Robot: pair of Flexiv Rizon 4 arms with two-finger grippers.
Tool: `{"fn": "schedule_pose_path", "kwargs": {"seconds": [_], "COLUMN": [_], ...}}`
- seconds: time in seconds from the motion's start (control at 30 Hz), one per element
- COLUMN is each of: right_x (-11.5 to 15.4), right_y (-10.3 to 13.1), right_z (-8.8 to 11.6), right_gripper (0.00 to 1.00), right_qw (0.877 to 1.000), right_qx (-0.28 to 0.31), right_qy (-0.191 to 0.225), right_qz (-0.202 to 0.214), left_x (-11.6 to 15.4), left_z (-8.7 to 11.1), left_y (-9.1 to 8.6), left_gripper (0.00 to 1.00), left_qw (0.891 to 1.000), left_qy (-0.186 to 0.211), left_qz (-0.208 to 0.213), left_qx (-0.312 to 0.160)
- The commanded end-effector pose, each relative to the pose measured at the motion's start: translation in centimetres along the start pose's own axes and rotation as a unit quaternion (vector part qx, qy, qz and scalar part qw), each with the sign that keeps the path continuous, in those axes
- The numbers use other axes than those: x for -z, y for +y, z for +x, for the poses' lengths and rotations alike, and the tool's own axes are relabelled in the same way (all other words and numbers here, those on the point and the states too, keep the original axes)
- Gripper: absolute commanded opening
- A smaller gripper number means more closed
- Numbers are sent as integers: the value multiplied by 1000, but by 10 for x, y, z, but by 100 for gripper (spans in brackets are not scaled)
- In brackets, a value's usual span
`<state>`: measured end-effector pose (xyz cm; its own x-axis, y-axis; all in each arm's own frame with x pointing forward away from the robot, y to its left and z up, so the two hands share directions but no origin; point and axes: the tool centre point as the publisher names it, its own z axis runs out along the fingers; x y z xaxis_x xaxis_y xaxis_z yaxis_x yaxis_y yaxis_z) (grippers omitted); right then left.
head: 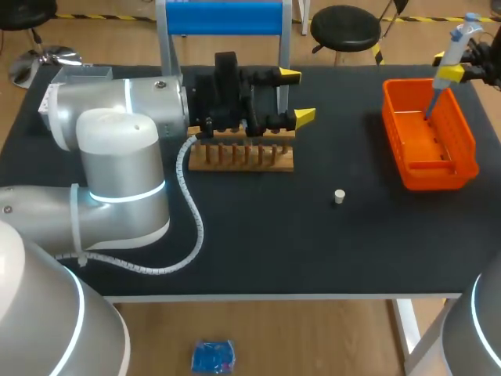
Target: Invert the test tube, pick up the pipette, mount the tip to pipette, aspirate from beaker and dispense into the tube, eject the tip, return the pipette, and cap with the stopper.
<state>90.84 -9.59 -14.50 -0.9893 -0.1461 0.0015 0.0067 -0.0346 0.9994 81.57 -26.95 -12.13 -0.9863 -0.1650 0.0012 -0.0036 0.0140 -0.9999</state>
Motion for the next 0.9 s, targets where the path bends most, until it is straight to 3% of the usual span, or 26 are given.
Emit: {"fn": "schedule_pose_path", "kwargs": {"seconds": [0.03,0.37,0.63,0.9], "right_x": [-38,-116,-170,-208], "right_y": [10,22,14,-2], "right_z": [17,33,43,55], "right_gripper": [0,0,0,0], "right_qw": [1000,1000,999,998], "right_qx": [-1,9,3,-9], "right_qy": [-17,25,35,56], "right_qz": [9,0,-11,-8], "left_x": [-2,-2,-2,-2], "left_z": [1,1,1,1], "left_y": [1,1,1,1], "left_gripper": [100,100,100,100], "left_qw": [1000,1000,1000,1000], "left_qy": [-3,-3,-3,-3], "left_qz": [1,1,1,1], "left_qx": [0,0,0,0]}}
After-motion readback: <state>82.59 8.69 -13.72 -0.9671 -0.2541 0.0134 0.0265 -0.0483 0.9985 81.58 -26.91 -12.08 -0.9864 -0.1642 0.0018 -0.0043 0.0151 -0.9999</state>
